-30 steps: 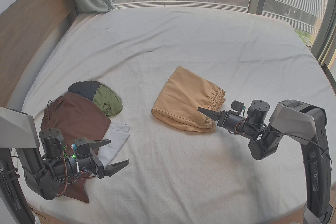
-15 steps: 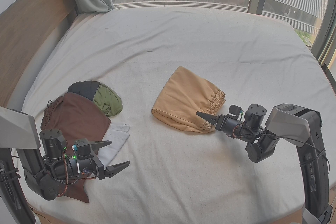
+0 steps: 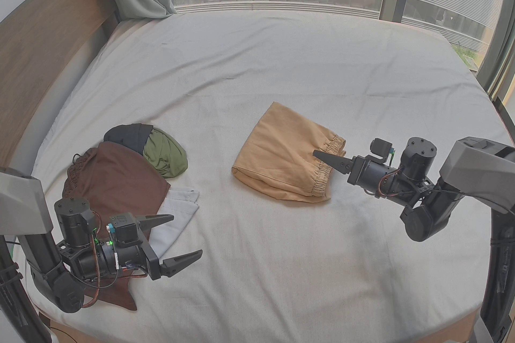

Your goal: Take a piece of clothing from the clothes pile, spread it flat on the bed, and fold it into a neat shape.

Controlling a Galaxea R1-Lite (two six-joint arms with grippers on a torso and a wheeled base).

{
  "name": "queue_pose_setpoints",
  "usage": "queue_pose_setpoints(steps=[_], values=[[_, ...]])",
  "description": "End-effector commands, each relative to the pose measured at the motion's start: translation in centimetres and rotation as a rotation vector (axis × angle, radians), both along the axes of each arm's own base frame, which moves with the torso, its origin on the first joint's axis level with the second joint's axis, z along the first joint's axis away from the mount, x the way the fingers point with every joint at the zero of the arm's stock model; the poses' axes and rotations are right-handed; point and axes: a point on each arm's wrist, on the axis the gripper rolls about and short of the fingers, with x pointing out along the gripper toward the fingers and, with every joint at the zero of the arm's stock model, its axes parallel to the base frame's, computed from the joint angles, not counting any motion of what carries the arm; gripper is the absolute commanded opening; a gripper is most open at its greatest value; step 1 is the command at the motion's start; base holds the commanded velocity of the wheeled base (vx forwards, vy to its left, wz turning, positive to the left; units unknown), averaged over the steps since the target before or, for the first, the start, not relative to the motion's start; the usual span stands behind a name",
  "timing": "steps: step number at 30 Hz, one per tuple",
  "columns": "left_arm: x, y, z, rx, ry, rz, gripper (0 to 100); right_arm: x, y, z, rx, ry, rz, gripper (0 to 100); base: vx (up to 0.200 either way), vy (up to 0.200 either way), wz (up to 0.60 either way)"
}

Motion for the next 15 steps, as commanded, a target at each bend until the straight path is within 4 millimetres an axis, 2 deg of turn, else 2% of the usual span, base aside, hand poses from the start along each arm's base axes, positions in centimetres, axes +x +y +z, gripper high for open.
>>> queue_pose_setpoints(steps=[1,2,3,4,7,11,15], values=[[-2.4,-1.2,3.0,-0.033,-0.097,-0.075,100,-4.3,-0.9,3.7,-0.069,-0.105,0.0,100,0.0,0.0,0.0],[-2.4,-1.2,3.0,-0.033,-0.097,-0.075,100,-4.3,-0.9,3.7,-0.069,-0.105,0.0,100,0.0,0.0,0.0],[-2.9,-1.4,3.6,-0.039,-0.115,-0.09,100,-5.2,-1.2,3.6,-0.102,-0.117,-0.01,100,0.0,0.0,0.0],[-4.0,-1.7,4.5,-0.05,-0.146,-0.114,100,-6.5,-1.5,3.8,-0.144,-0.14,-0.03,100,0.0,0.0,0.0],[-6.8,-1.7,5.4,-0.066,-0.165,-0.16,100,-8.9,-2.3,3.6,-0.239,-0.186,-0.076,100,0.0,0.0,0.0],[-8.3,-1.3,7.2,-0.084,-0.237,-0.161,100,-11.7,-2.7,3.9,-0.34,-0.261,-0.141,100,0.0,0.0,0.0],[-9.5,-0.6,8.8,-0.116,-0.313,-0.138,100,-14.2,-2.3,5.5,-0.358,-0.338,-0.182,100,0.0,0.0,0.0]])
